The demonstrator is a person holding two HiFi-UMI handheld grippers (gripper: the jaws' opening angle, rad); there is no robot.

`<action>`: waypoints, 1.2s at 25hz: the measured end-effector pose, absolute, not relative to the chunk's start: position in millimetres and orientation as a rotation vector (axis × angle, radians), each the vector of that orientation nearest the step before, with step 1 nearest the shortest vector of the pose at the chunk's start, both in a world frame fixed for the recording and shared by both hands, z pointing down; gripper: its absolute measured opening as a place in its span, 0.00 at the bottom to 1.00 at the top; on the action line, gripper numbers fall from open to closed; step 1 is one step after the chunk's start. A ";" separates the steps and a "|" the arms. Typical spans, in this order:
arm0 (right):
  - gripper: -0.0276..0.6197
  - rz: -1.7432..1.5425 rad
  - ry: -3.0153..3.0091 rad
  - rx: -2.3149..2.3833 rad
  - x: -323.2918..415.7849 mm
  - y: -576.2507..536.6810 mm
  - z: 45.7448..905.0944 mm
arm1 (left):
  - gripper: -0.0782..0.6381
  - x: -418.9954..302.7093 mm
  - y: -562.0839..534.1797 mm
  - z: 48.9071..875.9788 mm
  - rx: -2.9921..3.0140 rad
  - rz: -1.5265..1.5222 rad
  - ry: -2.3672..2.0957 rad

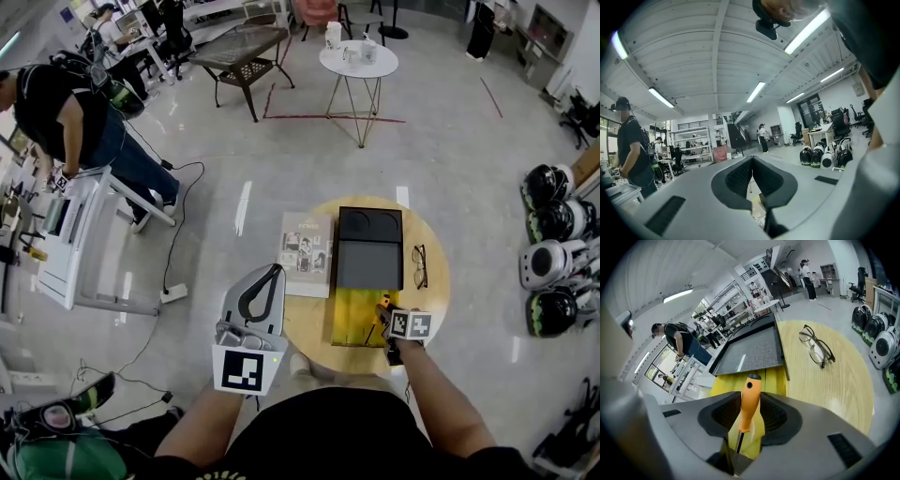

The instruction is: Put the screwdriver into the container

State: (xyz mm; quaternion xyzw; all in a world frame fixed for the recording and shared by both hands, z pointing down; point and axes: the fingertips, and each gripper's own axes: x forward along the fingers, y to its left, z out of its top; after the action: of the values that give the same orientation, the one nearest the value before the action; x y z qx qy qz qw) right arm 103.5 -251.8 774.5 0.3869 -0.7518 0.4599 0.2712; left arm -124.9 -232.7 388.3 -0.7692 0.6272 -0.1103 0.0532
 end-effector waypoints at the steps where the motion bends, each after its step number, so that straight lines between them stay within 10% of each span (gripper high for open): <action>1: 0.27 1.232 -2.030 1.039 103.8 -250.8 773.5 | 0.13 -124.1 -232.6 388.3 -2.339 -0.334 1.901; 30: 0.06 0.675 -2.396 1.077 89.6 -242.3 608.8 | 0.13 -106.9 -236.9 381.4 -2.462 -0.092 1.901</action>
State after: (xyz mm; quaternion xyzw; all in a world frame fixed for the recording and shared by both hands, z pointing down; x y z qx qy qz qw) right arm 89.6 -242.3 608.8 0.3880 -0.8631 0.2432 0.2130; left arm -106.9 -236.9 381.4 -0.7910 0.6109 -0.0297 0.0148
